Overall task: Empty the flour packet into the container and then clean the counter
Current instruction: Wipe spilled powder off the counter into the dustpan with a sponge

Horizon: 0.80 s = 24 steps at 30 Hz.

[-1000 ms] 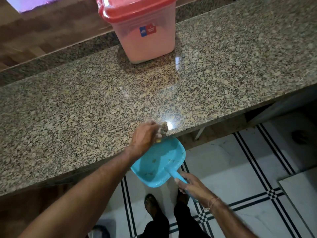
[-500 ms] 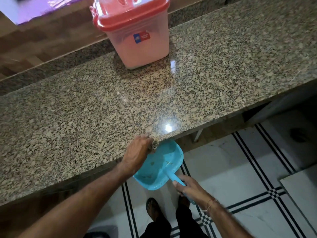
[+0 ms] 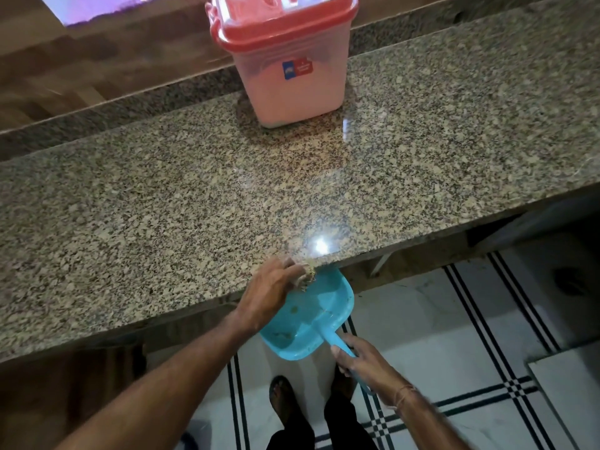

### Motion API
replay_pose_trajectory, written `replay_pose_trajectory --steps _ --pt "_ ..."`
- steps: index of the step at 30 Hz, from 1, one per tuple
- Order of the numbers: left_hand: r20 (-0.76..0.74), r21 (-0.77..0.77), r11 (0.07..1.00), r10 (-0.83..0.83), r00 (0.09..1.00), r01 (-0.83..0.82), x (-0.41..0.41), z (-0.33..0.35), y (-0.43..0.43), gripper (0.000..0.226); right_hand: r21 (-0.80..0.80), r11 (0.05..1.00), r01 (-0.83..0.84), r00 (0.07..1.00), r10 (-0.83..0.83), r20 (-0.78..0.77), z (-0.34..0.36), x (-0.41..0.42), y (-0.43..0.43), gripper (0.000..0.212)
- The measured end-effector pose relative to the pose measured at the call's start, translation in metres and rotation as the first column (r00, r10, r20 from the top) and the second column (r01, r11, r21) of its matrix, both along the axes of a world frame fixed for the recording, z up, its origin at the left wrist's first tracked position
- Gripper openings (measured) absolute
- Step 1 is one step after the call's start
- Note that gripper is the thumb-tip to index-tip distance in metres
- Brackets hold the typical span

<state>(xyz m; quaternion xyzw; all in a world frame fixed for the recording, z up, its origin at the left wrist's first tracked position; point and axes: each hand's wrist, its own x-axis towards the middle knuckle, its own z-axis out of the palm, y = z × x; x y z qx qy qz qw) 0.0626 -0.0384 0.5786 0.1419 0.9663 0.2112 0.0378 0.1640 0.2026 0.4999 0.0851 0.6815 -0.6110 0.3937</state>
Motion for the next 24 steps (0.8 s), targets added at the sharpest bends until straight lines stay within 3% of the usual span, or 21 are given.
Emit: replay_pose_trajectory --steps 3,5,8,11,16,20,24 --pt "-0.019 0.052 0.989 0.140 0.990 -0.139 -0.011 0.009 -0.001 0.016 0.004 0.999 -0.041 0.999 0.041 0.000 0.004 0.000 -0.006 0.022" --pt "-0.014 0.067 0.980 0.190 0.982 -0.188 -0.019 0.011 -0.004 0.026 0.013 0.998 -0.066 0.998 0.067 -0.004 0.006 0.000 -0.013 0.017" --pt "0.066 0.158 0.966 0.198 0.978 -0.206 0.006 0.005 -0.010 0.019 0.030 0.996 -0.088 0.995 0.089 -0.040 0.012 0.008 -0.023 0.012" --pt "0.230 0.330 0.879 0.277 0.933 -0.343 0.050 -0.004 -0.028 0.015 0.097 0.986 -0.138 0.989 0.143 -0.046 0.015 0.021 -0.034 0.019" --pt "0.458 0.368 0.560 0.586 0.668 -0.743 0.140 -0.023 -0.102 0.012 0.128 0.956 -0.264 0.962 0.271 -0.037 0.019 0.052 -0.078 0.023" --pt "0.547 0.348 0.332 0.688 0.477 -0.877 0.243 -0.035 -0.162 0.032 0.130 0.891 -0.435 0.898 0.440 -0.013 0.022 0.092 -0.145 0.019" --pt "0.627 0.371 -0.017 0.742 0.237 -0.928 0.352 -0.063 -0.220 0.047 0.116 0.790 -0.602 0.795 0.607 -0.009 0.024 0.150 -0.227 0.024"
